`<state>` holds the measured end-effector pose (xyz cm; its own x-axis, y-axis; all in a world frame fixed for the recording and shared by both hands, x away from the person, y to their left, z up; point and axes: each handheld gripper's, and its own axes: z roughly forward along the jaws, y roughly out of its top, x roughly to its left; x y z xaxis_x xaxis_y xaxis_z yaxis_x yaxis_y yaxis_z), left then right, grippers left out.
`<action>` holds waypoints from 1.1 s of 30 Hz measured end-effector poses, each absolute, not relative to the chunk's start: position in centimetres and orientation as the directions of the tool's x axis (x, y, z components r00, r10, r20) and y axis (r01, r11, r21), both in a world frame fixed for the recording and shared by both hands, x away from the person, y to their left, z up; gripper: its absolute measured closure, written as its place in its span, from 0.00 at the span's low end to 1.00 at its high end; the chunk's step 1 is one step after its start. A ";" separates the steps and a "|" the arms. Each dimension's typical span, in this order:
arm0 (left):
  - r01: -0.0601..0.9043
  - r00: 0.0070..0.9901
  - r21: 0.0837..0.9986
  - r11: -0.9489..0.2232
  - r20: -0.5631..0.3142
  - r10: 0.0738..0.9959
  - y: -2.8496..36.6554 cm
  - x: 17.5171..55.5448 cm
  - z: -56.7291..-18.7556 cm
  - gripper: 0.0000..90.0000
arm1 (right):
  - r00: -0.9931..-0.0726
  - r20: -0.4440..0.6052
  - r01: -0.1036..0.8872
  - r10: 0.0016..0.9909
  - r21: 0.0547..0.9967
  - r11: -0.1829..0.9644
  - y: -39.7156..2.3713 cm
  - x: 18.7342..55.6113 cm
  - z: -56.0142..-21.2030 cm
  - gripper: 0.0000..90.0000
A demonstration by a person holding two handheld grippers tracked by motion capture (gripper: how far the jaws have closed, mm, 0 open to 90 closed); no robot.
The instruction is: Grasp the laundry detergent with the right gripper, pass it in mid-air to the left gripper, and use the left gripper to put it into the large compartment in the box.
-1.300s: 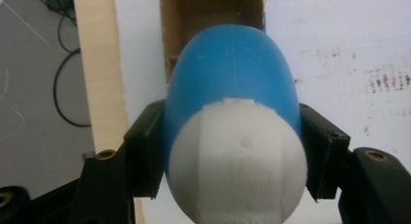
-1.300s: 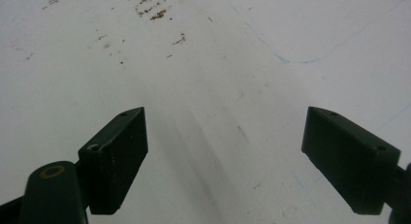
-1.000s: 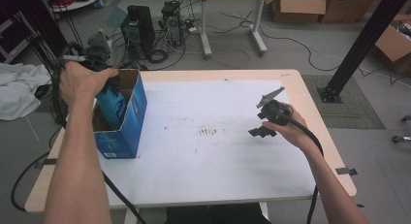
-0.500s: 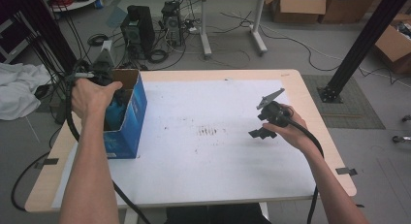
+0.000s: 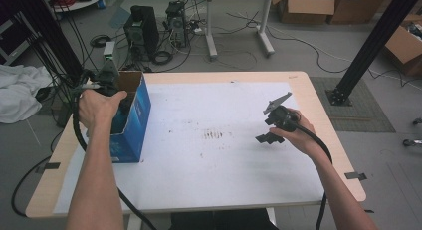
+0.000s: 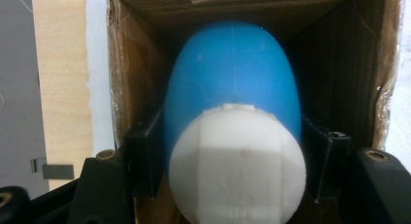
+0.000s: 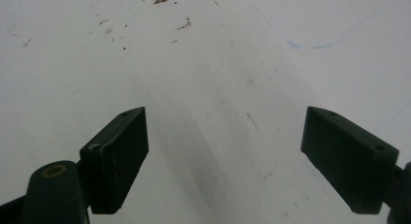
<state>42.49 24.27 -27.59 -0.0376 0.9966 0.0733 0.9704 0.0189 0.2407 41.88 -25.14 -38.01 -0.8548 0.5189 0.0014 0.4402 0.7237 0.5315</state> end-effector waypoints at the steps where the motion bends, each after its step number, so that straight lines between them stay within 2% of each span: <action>1: 0.967 -0.048 0.253 0.028 0.070 0.996 24.4 42.4 -27.6 0.42 | -0.855 0.003 0.440 0.519 0.533 0.722 -25.1 41.9 -38.1 0.19; 33: 0.960 -0.070 0.272 0.060 0.029 0.997 24.6 42.2 -27.7 0.42 | -0.855 0.010 0.444 0.518 0.528 0.724 -25.1 41.5 -38.2 0.19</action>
<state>42.16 24.65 -27.67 -0.0702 0.9971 0.0285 0.9604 0.0599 0.2721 41.54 -25.08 -38.25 -0.8554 0.5179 0.0096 0.4441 0.7236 0.5284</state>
